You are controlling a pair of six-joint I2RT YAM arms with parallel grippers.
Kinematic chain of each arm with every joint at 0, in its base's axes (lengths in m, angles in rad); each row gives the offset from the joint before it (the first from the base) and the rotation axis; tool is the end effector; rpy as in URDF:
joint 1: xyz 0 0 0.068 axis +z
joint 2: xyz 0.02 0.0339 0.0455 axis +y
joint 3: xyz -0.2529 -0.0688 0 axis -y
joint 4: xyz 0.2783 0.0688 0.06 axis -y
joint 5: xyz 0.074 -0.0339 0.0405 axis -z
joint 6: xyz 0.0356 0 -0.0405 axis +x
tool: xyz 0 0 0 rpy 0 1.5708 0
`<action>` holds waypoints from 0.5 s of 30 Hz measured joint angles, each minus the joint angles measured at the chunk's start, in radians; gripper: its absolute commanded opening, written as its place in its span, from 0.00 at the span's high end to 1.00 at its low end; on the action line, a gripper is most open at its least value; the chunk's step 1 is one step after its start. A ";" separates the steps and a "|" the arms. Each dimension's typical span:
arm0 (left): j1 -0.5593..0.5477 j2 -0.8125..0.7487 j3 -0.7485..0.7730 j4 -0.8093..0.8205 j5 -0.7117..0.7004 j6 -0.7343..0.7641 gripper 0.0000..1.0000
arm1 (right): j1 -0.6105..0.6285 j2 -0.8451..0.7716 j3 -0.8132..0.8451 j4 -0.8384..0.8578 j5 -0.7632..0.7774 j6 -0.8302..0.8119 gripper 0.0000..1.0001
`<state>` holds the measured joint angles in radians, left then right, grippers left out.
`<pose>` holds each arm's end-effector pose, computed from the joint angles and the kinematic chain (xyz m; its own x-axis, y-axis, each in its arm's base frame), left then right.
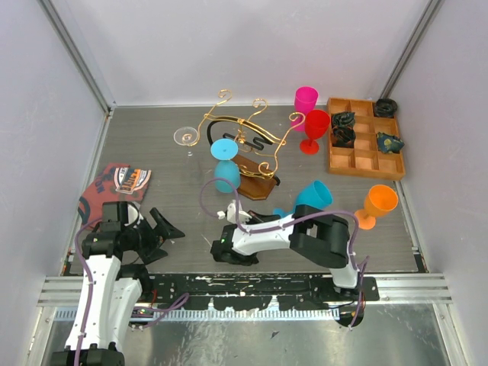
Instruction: Take the wine glass off the wine glass rack
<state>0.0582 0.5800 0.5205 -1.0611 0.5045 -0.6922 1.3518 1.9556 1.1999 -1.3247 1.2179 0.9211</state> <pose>0.1364 -0.0093 0.2008 -0.7935 -0.6059 -0.0572 -0.4512 0.6488 -0.6128 0.1014 0.3017 0.1254 -0.4625 -0.8115 -0.3571 -0.1132 0.4536 -0.8840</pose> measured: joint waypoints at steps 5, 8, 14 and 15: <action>0.000 0.006 0.000 0.000 0.002 0.002 0.02 | -0.032 0.056 0.002 0.078 -0.060 -0.097 0.99; 0.000 0.006 -0.001 0.000 0.003 0.003 0.02 | -0.037 0.099 0.005 0.091 -0.096 -0.111 0.99; 0.000 0.009 -0.001 0.000 0.008 0.004 0.02 | -0.037 0.175 0.045 0.062 -0.130 -0.098 0.99; 0.000 0.012 -0.001 0.000 0.009 0.005 0.02 | -0.036 0.190 0.056 0.050 -0.129 -0.095 0.99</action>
<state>0.0582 0.5919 0.5198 -1.0607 0.5137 -0.6876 1.3155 2.1452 1.2564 -1.2751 1.0885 0.8257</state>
